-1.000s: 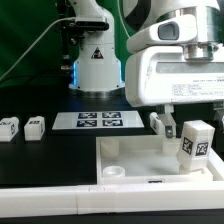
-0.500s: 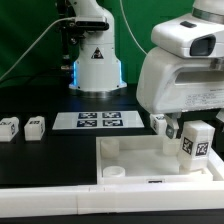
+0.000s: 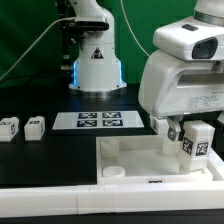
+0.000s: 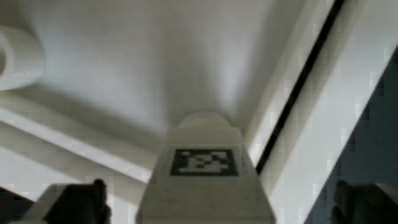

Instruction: Assemble one leg

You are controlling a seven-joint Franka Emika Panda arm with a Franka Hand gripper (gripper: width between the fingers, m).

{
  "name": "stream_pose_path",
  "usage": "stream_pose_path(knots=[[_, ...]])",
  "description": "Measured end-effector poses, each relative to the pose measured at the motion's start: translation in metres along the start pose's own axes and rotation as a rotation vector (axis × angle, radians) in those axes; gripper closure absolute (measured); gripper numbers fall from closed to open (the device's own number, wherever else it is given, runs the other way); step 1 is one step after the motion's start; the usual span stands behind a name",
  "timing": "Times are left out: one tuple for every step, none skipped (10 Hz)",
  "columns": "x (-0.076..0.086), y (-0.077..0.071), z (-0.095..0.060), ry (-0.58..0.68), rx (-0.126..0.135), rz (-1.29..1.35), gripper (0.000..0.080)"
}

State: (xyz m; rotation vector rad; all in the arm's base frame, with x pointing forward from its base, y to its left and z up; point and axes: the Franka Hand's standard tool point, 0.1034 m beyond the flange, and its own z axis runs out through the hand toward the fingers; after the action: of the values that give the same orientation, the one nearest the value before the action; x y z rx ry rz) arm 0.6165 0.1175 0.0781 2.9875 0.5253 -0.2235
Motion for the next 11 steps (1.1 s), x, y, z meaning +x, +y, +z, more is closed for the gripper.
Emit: stream_pose_path(knots=[[0.0,0.0002,0.0,0.0,0.0,-0.002,0.0423],[0.0,0.0,0.0,0.0,0.0,0.01,0.0423],[0.0002,-0.0018,-0.0001,0.0,0.007,0.177,0.0508],[0.0002,-0.0018,0.0,0.0,0.007,0.225,0.0508],[0.0002,-0.0028,0.0001,-0.001,0.011,0.354,0.0508],[0.0003,-0.0027,0.0007,-0.001,0.013,0.455,0.0508],[0.0029,-0.0007,0.0021,0.02,0.025,0.523,0.0508],[0.0029,-0.0007,0.0021,0.02,0.025,0.523,0.0507],[0.0029,-0.0007,0.0021,0.02,0.025,0.523,0.0507],[0.0029,-0.0007,0.0021,0.02,0.025,0.523,0.0506],[0.0029,-0.0007,0.0021,0.02,0.025,0.523,0.0506]])
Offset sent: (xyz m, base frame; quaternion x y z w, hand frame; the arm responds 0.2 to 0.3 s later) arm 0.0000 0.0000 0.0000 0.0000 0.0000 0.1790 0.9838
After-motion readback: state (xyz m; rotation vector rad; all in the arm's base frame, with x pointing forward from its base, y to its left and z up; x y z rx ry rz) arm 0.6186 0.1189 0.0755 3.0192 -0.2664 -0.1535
